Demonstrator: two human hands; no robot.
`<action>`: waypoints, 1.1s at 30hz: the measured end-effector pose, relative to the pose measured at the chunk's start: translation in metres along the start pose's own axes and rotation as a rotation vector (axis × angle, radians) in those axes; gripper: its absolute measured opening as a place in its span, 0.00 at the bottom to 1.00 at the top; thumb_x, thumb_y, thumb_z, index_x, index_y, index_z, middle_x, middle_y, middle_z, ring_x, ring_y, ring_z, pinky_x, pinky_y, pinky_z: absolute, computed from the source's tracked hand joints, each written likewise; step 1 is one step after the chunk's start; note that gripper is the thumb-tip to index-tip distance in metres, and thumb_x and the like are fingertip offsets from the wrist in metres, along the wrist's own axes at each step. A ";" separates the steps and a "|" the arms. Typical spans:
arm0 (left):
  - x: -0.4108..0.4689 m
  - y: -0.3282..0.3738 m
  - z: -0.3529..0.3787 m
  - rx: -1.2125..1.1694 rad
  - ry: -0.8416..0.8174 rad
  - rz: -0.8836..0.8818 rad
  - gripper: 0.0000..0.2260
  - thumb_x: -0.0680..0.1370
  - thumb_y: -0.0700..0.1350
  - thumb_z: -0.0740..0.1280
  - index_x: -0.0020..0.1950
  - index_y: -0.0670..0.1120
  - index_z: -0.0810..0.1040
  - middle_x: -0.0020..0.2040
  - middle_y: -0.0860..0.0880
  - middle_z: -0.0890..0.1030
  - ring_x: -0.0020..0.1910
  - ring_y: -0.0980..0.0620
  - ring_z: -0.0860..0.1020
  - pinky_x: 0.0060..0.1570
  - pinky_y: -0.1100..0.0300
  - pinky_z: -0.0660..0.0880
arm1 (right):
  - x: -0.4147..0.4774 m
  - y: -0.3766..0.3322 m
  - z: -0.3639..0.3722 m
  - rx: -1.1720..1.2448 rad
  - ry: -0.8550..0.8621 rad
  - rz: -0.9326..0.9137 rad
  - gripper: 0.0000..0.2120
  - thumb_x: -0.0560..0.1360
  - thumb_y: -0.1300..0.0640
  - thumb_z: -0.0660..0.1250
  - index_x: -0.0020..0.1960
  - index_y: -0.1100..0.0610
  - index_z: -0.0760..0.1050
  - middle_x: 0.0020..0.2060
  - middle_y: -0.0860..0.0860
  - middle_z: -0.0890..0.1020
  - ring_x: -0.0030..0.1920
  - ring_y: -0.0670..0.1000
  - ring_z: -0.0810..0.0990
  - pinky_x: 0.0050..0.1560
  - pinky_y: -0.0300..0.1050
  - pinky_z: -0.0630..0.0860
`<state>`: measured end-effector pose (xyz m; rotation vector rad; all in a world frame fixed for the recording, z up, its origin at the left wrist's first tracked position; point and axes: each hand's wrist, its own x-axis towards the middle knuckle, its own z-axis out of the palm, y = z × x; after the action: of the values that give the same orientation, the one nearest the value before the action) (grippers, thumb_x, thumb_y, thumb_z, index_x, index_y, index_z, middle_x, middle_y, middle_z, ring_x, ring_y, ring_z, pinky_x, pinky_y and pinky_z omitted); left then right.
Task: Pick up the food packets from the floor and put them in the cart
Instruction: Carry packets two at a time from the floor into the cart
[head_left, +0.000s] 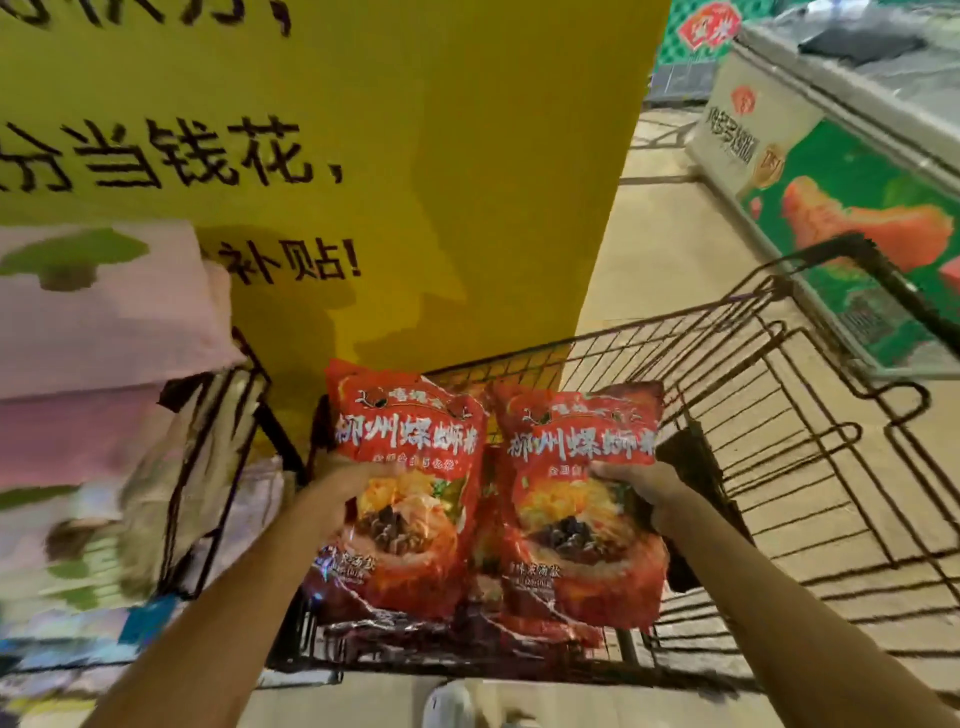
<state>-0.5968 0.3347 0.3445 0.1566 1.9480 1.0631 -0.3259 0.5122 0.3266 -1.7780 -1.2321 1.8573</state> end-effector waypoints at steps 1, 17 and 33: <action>0.009 -0.004 0.002 0.011 -0.013 -0.042 0.29 0.69 0.39 0.75 0.67 0.39 0.69 0.67 0.40 0.73 0.63 0.45 0.72 0.57 0.56 0.67 | 0.011 0.004 0.005 -0.009 -0.011 0.017 0.29 0.61 0.59 0.80 0.58 0.63 0.73 0.52 0.58 0.81 0.51 0.59 0.80 0.42 0.48 0.76; 0.099 -0.037 -0.009 0.232 0.149 -0.259 0.42 0.58 0.48 0.82 0.68 0.41 0.68 0.65 0.43 0.75 0.65 0.41 0.72 0.65 0.49 0.69 | 0.098 0.051 0.067 -0.112 -0.119 0.317 0.27 0.61 0.65 0.78 0.57 0.64 0.72 0.51 0.61 0.81 0.49 0.60 0.82 0.43 0.51 0.80; 0.089 -0.084 -0.015 1.288 -0.318 0.248 0.68 0.47 0.78 0.64 0.66 0.54 0.19 0.66 0.46 0.16 0.67 0.37 0.21 0.63 0.39 0.33 | 0.082 0.058 0.109 -1.638 -0.456 -0.389 0.69 0.53 0.34 0.75 0.65 0.41 0.19 0.67 0.55 0.20 0.69 0.74 0.31 0.67 0.76 0.47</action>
<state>-0.6377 0.3155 0.2301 1.1935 2.0391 -0.2358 -0.4224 0.4959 0.2153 -1.2035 -3.5142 0.8294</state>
